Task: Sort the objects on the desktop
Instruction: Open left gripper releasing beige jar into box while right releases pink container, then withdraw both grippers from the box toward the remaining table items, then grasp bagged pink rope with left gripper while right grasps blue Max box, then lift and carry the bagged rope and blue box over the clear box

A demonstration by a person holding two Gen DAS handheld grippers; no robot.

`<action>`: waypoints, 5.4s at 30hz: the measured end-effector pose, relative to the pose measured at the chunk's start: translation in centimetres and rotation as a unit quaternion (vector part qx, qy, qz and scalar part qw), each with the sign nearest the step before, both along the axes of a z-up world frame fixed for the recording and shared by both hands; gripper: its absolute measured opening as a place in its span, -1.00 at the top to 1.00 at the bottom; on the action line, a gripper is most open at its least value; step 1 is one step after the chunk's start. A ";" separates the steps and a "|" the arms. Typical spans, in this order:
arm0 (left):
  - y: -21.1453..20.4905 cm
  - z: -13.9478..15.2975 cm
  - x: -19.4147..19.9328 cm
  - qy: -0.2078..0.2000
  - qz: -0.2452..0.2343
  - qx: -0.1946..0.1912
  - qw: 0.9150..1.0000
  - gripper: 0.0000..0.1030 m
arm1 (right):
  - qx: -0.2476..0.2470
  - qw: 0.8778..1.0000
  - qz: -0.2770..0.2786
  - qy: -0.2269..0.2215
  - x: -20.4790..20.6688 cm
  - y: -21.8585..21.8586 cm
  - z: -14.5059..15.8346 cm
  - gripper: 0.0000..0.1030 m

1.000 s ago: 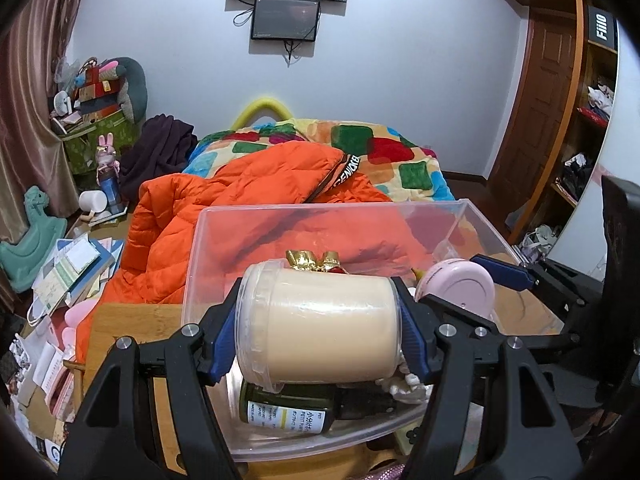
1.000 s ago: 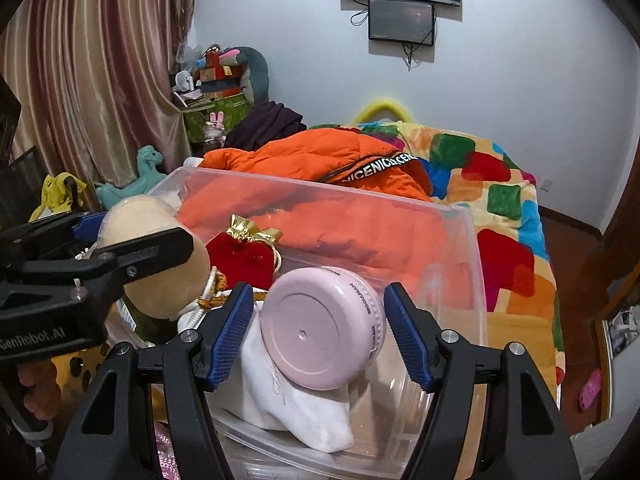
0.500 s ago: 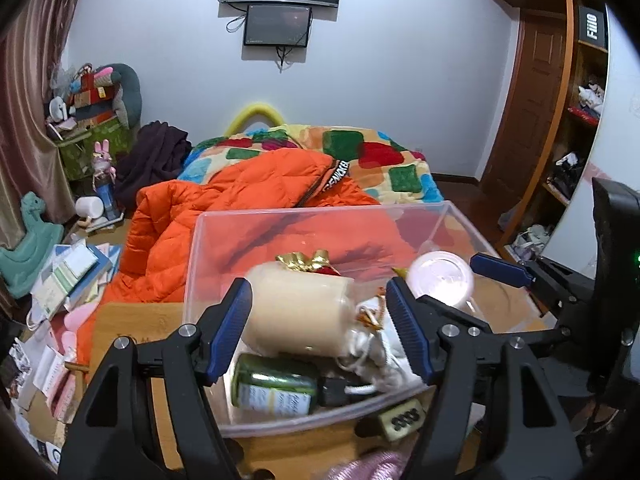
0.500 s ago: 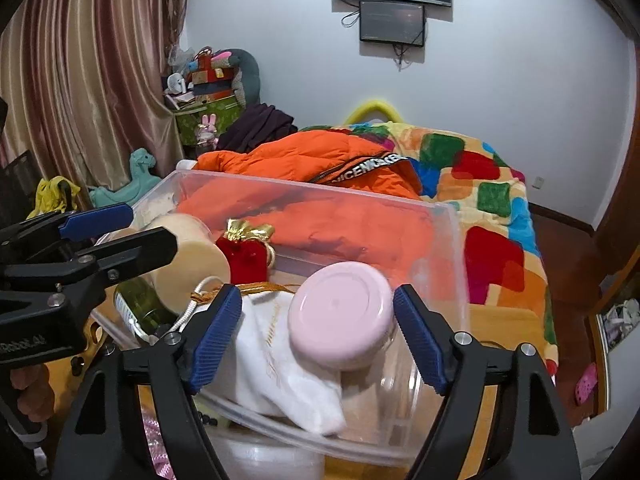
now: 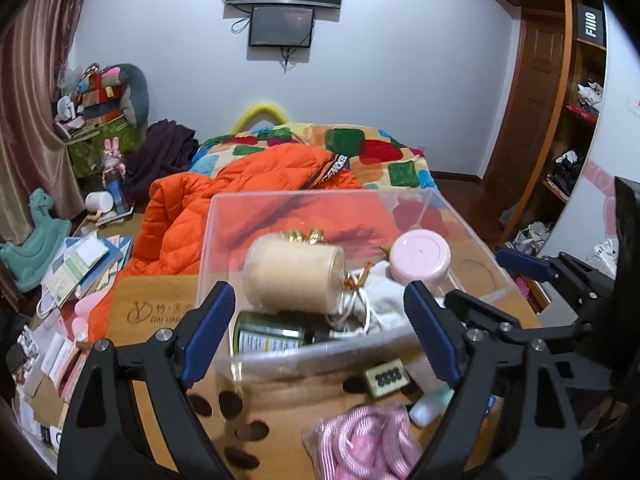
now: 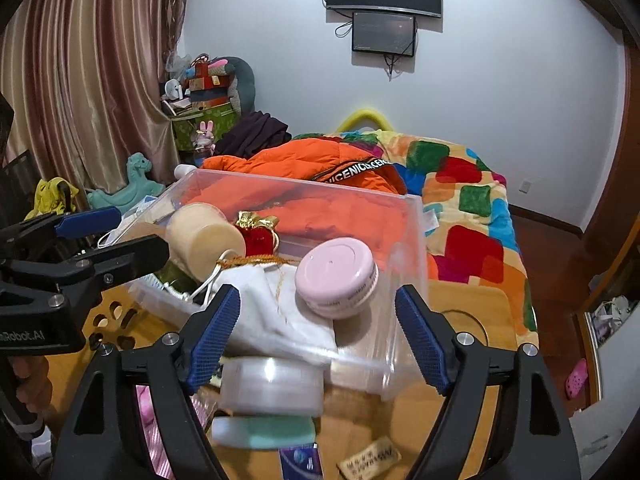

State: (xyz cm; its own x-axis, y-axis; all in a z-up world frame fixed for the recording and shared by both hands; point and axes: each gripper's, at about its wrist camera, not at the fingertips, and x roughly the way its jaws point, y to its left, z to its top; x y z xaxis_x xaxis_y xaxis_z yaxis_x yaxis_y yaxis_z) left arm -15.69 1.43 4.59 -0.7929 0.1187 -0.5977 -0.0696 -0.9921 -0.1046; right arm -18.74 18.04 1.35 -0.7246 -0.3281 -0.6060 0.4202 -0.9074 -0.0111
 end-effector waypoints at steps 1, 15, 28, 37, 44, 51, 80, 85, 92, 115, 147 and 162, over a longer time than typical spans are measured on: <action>-0.1 -0.1 0.2 -0.002 0.001 0.002 1.000 -0.69 | 0.000 1.000 -0.002 0.000 0.3 0.1 0.0 -0.56; -0.1 -3.2 4.9 -0.044 0.020 0.040 0.998 -0.76 | -0.022 1.000 -0.009 -0.010 4.8 3.8 -1.1 -0.57; 2.9 -7.5 6.2 -0.101 0.019 0.025 0.994 -0.76 | -0.032 0.998 -0.005 -0.055 7.2 5.8 -5.0 -0.57; 4.1 -8.9 6.2 -0.118 0.018 0.020 0.993 -0.77 | -0.052 0.994 0.021 -0.090 7.5 5.2 -6.8 -0.15; 5.2 -9.3 5.9 -0.102 0.034 -0.026 0.994 -0.77 | -0.021 0.996 0.028 -0.084 7.2 4.0 -7.3 -0.05; 5.9 -9.4 6.1 -0.084 0.033 -0.059 0.994 -0.45 | -0.008 0.996 0.035 -0.079 7.1 3.5 -7.8 0.30; 2.8 -6.1 8.3 -0.043 0.046 -0.016 0.998 0.34 | -0.078 0.995 0.038 -0.056 9.1 4.8 -3.6 0.52; 2.5 -6.5 8.5 -0.054 0.039 -0.007 0.998 0.23 | -0.073 0.995 0.043 -0.056 9.4 4.4 -3.7 0.52; 3.2 -7.3 8.3 -0.058 0.042 -0.030 0.997 -0.44 | -0.066 0.995 0.048 -0.062 9.6 4.1 -4.2 0.52; 2.5 -6.2 8.4 -0.039 0.023 -0.005 0.999 -0.09 | -0.059 0.996 0.057 -0.028 9.3 3.4 -1.8 0.52; -0.1 1.8 4.9 0.052 0.041 -0.011 0.998 -0.08 | -0.047 0.996 0.068 0.013 4.8 1.3 1.8 0.52; -1.6 1.2 -0.6 0.042 0.042 0.003 0.998 -0.08 | -0.051 0.997 0.051 -0.013 -1.0 1.0 0.0 0.52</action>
State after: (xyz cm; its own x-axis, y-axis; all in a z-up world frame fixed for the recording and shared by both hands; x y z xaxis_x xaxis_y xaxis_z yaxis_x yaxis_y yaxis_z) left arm -16.27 -0.16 5.77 -0.8476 0.0542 -0.5279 0.0040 -0.9941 -0.1085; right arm -19.75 19.03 1.32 -0.6688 -0.4605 -0.5836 0.5101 -0.8553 0.0903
